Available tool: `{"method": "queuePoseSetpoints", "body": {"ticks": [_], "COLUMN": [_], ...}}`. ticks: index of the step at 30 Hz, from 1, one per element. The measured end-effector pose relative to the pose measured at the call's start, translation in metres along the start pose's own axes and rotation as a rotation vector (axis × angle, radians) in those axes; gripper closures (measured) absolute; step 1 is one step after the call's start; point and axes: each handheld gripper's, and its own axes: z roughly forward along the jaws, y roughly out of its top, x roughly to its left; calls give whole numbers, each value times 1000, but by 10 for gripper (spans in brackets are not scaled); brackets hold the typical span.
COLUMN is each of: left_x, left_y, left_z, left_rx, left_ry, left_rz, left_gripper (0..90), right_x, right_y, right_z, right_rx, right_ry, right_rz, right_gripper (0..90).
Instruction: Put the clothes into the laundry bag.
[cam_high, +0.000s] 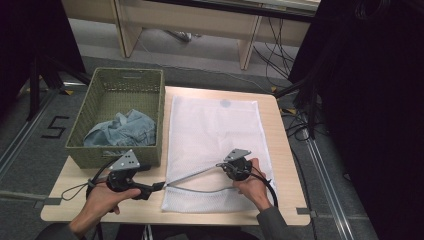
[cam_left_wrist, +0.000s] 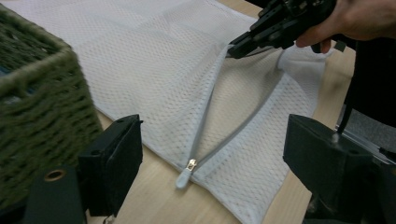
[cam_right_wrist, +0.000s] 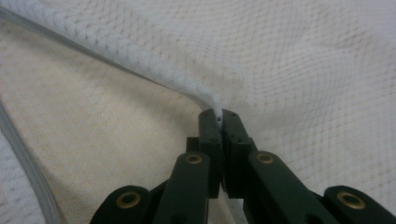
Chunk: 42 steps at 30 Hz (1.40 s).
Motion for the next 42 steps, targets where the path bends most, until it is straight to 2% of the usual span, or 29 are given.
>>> {"method": "queuePoseSetpoints", "body": {"ticks": [2, 5, 6, 8, 9, 11, 12, 13, 14, 15, 16, 17, 18, 20, 22, 23, 24, 26, 28, 29, 30, 32, 34, 35, 36, 37, 38, 41, 42], "left_x": [5, 12, 23, 38, 47, 71, 84, 84, 112, 112, 138, 148, 157, 168, 171, 174, 175, 177, 177, 177, 179, 183, 186, 186, 187, 187, 189, 193, 193], "left_y": [4, 11, 21, 34, 41, 55, 62, 62, 71, 71, 76, 78, 78, 77, 77, 77, 77, 76, 74, 73, 72, 70, 62, 56, 51, 51, 47, 54, 54], "left_z": [-7, -18, -33, -46, -52, -60, -63, -63, -61, -61, -53, -48, -42, -25, -19, -7, -2, 9, 16, 22, 31, 40, 51, 57, 62, 62, 68, 67, 67], "left_rx": [-6, -20, -51, -32, -26, -10, 24, 24, 94, 94, 192, 223, 244, 251, 265, 282, 295, 347, 339, 386, 472, 500, 537, 555, 582, 582, 655, 653, 653], "left_ry": [41, 73, 121, 163, 188, 273, 301, 301, 301, 301, 297, 309, 313, 257, 256, 269, 241, 196, 200, 193, 186, 181, 169, 167, 177, 177, 204, 262, 262], "left_rz": [18, 3, 1, 5, 9, 16, 19, 19, 18, 18, 6, 14, 4, -50, -45, 22, 38, 34, 38, 47, 74, 83, 49, 64, 111, 111, 178, 106, 106], "left_gripper": [194, 193, 192, 170, 160, 175, 152, 143, 156, 150, 148, 155, 158, 155, 178, 173, 164, 162, 161, 162, 161, 143, 125, 102, 60, 54, 114, 319, 393], "right_x": [-1, -3, -5, -6, -7, -6, -6, -8, -7, -7, -7, -7, -7, -8, -8, -8, -8, -8, -9, -8, -7, -7, -6, -5, -6, -6, -6, -7, -7], "right_y": [4, 8, 11, 13, 15, 18, 19, 21, 23, 24, 26, 27, 29, 29, 28, 27, 27, 26, 27, 27, 27, 26, 26, 26, 26, 26, 25, 24, 24], "right_z": [-7, -13, -20, -23, -25, -30, -31, -32, -35, -37, -39, -40, -42, -42, -41, -40, -39, -38, -38, -38, -38, -38, -37, -37, -36, -36, -35, -33, -33], "right_rx": [-16, -40, -50, -71, -78, -75, -86, -96, -104, -107, -118, -124, -124, -130, -122, -121, -109, -116, -117, -115, -110, -106, -103, -102, -108, -102, -103, -98, -98], "right_ry": [-8, -28, -27, -35, -33, -35, -38, -40, -43, -40, -42, -40, -33, -36, -33, -31, -27, -34, -27, -25, -29, -26, -25, -23, -30, -25, -24, -21, -21], "right_rz": [7, 8, 16, 19, -10, 8, 10, -10, -3, 0, 17, 13, 17, 10, 19, 12, 17, 14, -1, 1, 15, 8, 7, 17, 10, 9, 7, -5, -5], "right_gripper": [896, 896, 896, 897, 897, 897, 897, 897, 897, 897, 897, 897, 897, 897, 897, 897, 897, 897, 897, 896, 897, 897, 897, 897, 897, 897, 897, 897, 897]}}
